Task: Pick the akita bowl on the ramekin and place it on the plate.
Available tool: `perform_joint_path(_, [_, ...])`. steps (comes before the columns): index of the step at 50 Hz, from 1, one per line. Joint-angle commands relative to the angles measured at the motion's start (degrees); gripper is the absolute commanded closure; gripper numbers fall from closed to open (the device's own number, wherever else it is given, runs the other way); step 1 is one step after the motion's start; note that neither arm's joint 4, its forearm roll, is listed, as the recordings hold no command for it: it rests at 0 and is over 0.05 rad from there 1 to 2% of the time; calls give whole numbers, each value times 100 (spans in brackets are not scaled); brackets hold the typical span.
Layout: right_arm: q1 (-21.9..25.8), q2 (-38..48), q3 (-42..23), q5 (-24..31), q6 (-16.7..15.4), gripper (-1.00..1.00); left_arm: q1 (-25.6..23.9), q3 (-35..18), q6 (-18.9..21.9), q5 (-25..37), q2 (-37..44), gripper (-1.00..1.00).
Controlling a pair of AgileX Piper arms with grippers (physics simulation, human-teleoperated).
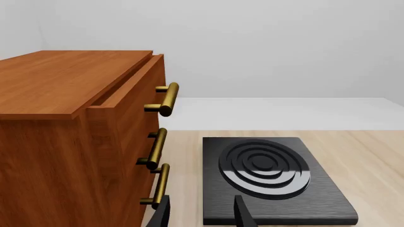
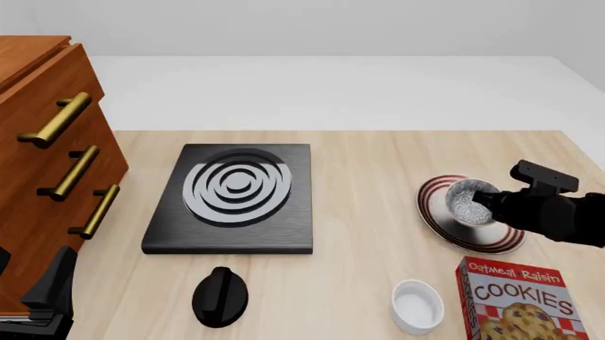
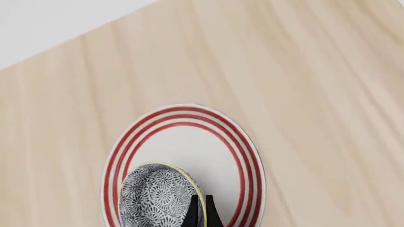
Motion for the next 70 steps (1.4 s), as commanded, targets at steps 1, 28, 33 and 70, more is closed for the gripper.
perform_joint_path(1, [8,128,-4,-122,66,100,0,0,0,0,0,-100])
perform_joint_path(28, [-15,316,17,-299,109,100,0,0,0,0,0,-100])
perform_joint_path(33, [-50,350,16,-330,122,100,0,0,0,0,0,-100])
perform_joint_path(70, [-23,-36,160,-284,350,-100,0,0,0,0,0,-100])
